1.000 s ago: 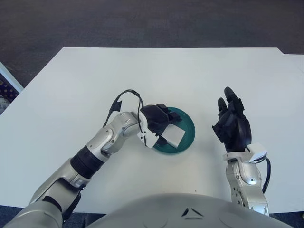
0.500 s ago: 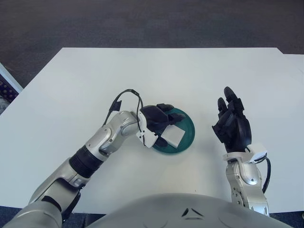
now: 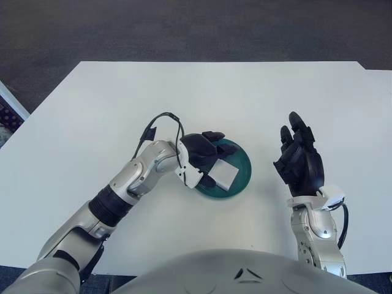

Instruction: Put the charger into the plate.

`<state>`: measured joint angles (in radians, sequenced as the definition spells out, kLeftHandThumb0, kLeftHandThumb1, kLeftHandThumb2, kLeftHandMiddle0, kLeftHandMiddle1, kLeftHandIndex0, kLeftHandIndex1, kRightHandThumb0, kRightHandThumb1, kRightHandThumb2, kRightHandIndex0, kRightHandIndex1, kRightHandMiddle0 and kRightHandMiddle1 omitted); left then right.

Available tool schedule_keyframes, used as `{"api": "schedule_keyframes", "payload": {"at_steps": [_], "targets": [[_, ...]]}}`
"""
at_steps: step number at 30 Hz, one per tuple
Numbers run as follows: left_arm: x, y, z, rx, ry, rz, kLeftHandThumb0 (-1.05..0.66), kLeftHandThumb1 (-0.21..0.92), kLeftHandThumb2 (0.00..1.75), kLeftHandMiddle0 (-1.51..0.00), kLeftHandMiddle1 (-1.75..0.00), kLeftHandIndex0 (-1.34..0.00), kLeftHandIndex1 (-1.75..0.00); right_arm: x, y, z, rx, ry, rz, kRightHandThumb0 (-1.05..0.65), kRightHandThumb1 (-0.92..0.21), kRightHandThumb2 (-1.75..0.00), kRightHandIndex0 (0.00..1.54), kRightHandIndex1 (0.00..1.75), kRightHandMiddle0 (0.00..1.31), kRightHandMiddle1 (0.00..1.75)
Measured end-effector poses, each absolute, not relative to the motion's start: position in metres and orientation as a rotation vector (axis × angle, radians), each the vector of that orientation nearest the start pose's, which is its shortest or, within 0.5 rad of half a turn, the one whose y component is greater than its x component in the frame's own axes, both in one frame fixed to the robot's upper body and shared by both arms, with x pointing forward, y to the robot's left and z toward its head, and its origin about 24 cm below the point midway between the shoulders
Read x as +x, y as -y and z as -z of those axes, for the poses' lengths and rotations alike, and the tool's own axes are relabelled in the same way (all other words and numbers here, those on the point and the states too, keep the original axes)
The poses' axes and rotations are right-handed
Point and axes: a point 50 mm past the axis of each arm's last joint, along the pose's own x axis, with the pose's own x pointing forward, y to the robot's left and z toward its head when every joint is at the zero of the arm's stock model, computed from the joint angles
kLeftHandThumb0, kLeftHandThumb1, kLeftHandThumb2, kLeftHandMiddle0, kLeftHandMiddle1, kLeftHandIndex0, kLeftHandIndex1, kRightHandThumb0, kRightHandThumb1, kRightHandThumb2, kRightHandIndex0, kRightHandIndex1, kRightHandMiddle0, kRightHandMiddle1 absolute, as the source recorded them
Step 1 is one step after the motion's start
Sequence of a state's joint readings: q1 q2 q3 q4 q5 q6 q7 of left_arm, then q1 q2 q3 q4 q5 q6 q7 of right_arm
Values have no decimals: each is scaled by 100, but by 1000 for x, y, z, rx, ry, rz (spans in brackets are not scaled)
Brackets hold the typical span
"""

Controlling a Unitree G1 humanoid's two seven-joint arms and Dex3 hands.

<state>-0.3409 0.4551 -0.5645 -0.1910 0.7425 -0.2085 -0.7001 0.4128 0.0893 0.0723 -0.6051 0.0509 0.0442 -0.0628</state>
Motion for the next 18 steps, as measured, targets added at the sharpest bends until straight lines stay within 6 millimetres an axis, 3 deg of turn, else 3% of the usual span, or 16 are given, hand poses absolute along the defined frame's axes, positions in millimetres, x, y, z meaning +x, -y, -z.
{"api": "schedule_keyframes", "payload": {"at_steps": [5, 13, 18], "targets": [[247, -64, -101, 1362, 384, 1087, -105, 92, 68, 0, 0, 0, 0, 174, 151, -95, 117, 168, 148, -102, -92, -101, 5, 0, 0, 18], [279, -106, -133, 1051, 300, 753, -105, 92, 73, 0, 0, 0, 0, 173, 147, -95, 91, 170, 160, -100, -92, -105, 5, 0, 0, 18], [282, -122, -150, 774, 284, 590, -105, 92, 75, 0, 0, 0, 0, 173, 147, -95, 81, 171, 157, -100, -92, -107, 6, 1, 0, 20]]}}
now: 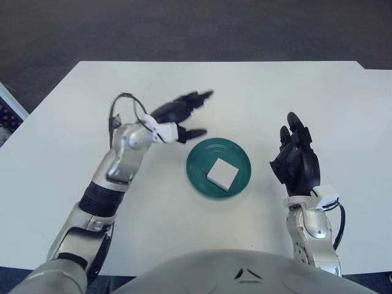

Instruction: Put the charger into the plate.

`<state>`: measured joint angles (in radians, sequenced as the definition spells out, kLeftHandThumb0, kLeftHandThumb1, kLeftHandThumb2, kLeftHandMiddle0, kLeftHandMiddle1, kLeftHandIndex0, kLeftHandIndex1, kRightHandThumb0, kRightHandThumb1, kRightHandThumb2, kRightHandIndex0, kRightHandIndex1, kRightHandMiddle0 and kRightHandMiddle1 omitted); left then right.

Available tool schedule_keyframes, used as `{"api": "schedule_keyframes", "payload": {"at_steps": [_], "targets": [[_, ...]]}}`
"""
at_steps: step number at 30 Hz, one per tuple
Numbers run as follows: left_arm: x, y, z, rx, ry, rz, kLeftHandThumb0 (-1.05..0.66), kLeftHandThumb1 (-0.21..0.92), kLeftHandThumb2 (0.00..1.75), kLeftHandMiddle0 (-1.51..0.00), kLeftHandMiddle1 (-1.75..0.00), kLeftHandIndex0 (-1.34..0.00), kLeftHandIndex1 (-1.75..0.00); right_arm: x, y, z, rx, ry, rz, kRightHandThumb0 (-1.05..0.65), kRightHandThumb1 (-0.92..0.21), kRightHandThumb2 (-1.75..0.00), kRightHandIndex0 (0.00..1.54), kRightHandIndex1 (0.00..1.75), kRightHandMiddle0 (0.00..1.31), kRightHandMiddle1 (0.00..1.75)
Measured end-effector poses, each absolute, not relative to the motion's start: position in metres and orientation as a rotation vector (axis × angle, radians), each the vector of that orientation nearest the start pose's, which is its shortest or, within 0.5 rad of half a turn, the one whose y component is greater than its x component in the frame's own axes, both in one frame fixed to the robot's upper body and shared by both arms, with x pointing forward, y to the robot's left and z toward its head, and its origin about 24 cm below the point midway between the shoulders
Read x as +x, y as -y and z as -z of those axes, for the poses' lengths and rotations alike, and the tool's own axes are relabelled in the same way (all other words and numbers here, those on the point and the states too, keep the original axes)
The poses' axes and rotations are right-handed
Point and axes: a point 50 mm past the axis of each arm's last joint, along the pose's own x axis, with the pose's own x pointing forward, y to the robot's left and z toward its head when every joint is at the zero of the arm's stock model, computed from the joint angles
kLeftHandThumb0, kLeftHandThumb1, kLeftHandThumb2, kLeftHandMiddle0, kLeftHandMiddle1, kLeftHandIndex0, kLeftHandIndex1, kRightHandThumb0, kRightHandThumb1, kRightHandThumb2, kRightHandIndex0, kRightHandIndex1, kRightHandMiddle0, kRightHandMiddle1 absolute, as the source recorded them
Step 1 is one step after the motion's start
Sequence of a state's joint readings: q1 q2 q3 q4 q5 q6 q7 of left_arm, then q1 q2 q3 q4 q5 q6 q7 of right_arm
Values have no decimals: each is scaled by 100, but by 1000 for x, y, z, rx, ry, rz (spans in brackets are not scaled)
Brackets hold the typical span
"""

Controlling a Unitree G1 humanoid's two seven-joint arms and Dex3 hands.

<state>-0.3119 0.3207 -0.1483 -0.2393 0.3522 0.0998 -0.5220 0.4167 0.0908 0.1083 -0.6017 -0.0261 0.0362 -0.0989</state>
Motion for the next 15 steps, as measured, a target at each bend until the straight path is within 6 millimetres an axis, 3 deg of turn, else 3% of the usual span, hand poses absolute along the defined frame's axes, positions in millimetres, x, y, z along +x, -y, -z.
{"api": "schedule_keyframes", "payload": {"at_steps": [4, 11, 15], "targets": [[280, -123, -146, 563, 270, 555, -105, 92, 78, 0, 0, 0, 0, 174, 147, -96, 78, 173, 152, -99, -92, -108, 6, 1, 0, 20], [275, -113, -137, 2, 279, 491, -105, 92, 79, 0, 0, 0, 0, 174, 147, -96, 82, 174, 150, -100, -92, -107, 6, 0, 0, 20], [274, -112, -135, -188, 284, 433, -105, 92, 80, 0, 0, 0, 0, 175, 145, -97, 90, 178, 144, -100, -92, -107, 6, 0, 0, 20]]}}
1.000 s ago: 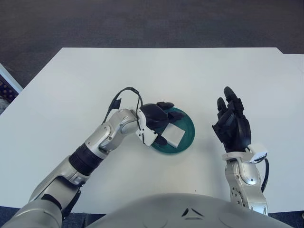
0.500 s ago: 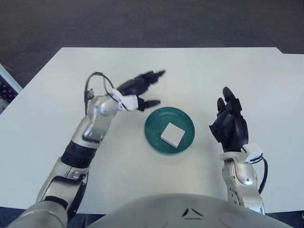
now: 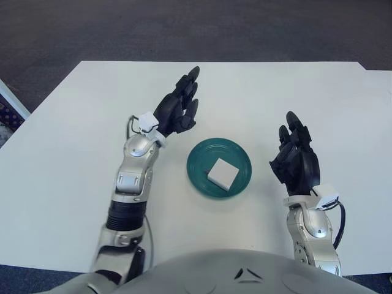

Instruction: Put the charger into the plate.

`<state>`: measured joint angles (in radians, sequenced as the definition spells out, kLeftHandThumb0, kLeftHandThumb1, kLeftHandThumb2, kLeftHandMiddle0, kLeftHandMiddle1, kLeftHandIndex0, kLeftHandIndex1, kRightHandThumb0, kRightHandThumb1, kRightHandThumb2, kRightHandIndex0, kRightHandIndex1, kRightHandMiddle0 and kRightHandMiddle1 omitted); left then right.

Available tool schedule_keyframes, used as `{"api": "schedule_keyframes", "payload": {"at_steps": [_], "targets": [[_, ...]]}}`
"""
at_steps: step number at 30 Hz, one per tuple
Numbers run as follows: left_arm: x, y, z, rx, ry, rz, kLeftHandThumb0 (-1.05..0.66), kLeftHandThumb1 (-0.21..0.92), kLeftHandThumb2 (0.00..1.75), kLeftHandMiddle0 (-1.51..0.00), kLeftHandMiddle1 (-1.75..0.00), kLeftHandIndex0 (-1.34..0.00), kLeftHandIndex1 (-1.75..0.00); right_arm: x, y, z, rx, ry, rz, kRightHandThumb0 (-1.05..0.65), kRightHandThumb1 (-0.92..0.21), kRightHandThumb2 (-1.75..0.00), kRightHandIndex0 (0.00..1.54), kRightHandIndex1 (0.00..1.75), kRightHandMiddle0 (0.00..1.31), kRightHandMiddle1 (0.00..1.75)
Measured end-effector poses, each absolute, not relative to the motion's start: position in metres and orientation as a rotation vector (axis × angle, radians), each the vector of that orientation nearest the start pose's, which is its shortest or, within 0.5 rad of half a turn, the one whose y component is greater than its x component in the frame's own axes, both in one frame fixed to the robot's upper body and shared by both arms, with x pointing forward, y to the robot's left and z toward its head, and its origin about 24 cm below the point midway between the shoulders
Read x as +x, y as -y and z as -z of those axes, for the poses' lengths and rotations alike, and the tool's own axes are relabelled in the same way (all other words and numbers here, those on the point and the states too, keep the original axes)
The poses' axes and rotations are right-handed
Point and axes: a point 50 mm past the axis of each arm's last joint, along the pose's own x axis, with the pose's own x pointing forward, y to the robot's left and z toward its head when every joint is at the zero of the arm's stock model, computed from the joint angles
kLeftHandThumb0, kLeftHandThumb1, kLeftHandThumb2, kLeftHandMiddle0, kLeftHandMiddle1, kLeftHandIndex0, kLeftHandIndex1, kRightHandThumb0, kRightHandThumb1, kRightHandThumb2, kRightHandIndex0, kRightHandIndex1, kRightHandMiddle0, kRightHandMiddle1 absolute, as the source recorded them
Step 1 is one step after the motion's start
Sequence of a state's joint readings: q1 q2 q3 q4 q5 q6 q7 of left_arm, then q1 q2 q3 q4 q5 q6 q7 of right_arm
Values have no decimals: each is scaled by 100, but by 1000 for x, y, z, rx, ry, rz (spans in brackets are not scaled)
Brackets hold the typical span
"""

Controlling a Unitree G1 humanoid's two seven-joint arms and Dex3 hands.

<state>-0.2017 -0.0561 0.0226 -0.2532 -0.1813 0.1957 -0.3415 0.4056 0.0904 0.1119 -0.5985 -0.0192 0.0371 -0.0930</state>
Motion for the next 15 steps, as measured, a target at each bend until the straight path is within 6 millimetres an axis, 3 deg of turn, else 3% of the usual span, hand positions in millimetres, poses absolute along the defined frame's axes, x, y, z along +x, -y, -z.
{"api": "schedule_keyframes", "payload": {"at_steps": [8, 15], "targets": [[263, -125, -121, -376, 300, 324, -105, 92, 80, 0, 0, 0, 0, 176, 144, -94, 93, 166, 138, -99, -92, -104, 5, 0, 0, 19], [256, -139, -103, -407, 260, 232, -105, 92, 84, 0, 0, 0, 0, 179, 138, -91, 102, 152, 111, -99, -92, -102, 3, 0, 0, 16]]}}
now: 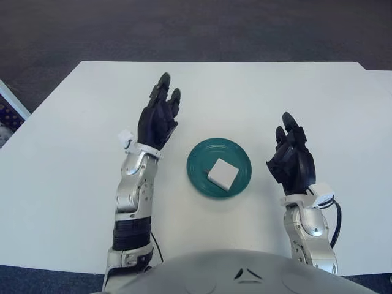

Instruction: Put the charger into the plate.

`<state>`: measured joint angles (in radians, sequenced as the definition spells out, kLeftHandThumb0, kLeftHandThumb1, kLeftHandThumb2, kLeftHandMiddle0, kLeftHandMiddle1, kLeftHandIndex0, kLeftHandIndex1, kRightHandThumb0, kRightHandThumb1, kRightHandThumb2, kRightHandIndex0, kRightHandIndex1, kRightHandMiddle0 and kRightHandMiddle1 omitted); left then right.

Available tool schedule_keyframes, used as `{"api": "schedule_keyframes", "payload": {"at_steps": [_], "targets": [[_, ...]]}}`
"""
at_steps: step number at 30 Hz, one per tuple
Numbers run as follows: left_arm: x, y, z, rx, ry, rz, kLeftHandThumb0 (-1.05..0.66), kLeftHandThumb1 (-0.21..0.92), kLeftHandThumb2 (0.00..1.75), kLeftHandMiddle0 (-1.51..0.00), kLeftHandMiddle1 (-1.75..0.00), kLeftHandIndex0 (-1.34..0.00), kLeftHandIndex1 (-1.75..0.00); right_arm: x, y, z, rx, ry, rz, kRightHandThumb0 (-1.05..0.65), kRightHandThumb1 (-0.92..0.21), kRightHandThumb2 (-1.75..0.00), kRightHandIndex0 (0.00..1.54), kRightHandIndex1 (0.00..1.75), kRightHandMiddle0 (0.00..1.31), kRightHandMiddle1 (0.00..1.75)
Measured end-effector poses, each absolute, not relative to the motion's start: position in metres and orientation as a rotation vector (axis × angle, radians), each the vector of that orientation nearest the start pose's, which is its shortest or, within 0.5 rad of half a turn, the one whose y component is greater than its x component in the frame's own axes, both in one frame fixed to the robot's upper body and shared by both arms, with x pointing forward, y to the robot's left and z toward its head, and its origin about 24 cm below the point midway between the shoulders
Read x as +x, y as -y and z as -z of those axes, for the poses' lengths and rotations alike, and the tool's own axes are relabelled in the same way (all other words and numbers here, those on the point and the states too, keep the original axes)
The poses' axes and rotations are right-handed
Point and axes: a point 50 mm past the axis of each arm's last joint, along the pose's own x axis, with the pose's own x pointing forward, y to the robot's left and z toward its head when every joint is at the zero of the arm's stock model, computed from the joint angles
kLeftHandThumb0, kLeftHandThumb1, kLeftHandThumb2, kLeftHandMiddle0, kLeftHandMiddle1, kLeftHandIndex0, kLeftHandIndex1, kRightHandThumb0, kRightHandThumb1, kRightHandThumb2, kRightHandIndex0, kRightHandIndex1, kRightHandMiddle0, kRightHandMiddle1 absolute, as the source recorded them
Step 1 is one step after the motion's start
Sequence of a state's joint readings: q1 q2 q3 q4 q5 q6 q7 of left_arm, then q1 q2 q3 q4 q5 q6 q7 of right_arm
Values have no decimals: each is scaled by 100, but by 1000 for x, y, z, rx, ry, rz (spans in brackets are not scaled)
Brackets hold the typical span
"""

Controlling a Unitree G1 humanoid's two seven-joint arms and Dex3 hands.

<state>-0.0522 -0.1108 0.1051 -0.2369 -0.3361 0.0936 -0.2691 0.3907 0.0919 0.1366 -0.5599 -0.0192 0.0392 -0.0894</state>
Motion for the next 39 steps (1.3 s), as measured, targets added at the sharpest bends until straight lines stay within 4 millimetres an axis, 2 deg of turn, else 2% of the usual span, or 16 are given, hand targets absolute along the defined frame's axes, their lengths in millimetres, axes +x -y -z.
{"api": "schedule_keyframes", "payload": {"at_steps": [3, 6, 11, 14, 24, 39], "targets": [[252, -142, -94, -411, 235, 198, -105, 92, 87, 0, 0, 0, 0, 184, 139, -85, 100, 144, 59, -92, -92, -104, 14, 1, 0, 37], [242, -139, -75, -416, 190, 184, -105, 92, 89, 0, 0, 0, 0, 191, 146, -65, 80, 78, -34, -86, -92, -103, 19, 1, 0, 46], [219, -139, -31, -411, 36, 151, -105, 92, 90, 0, 0, 0, 0, 194, 161, -31, 21, -62, -57, -87, -92, -103, 15, 0, 0, 39], [213, -140, -16, -380, -37, 105, -105, 92, 90, 0, 0, 0, 0, 202, 166, -22, 8, -58, -47, -88, -92, -102, 12, 0, 0, 33], [227, -141, -14, -267, -25, 3, -105, 92, 89, 0, 0, 0, 0, 231, 168, -15, 89, -27, -17, -82, -92, -93, 12, 1, 0, 31], [217, -141, -8, -237, 10, 7, -105, 92, 98, 0, 0, 0, 0, 234, 168, -9, 115, -34, -4, -78, -92, -89, 13, 1, 0, 34]]}}
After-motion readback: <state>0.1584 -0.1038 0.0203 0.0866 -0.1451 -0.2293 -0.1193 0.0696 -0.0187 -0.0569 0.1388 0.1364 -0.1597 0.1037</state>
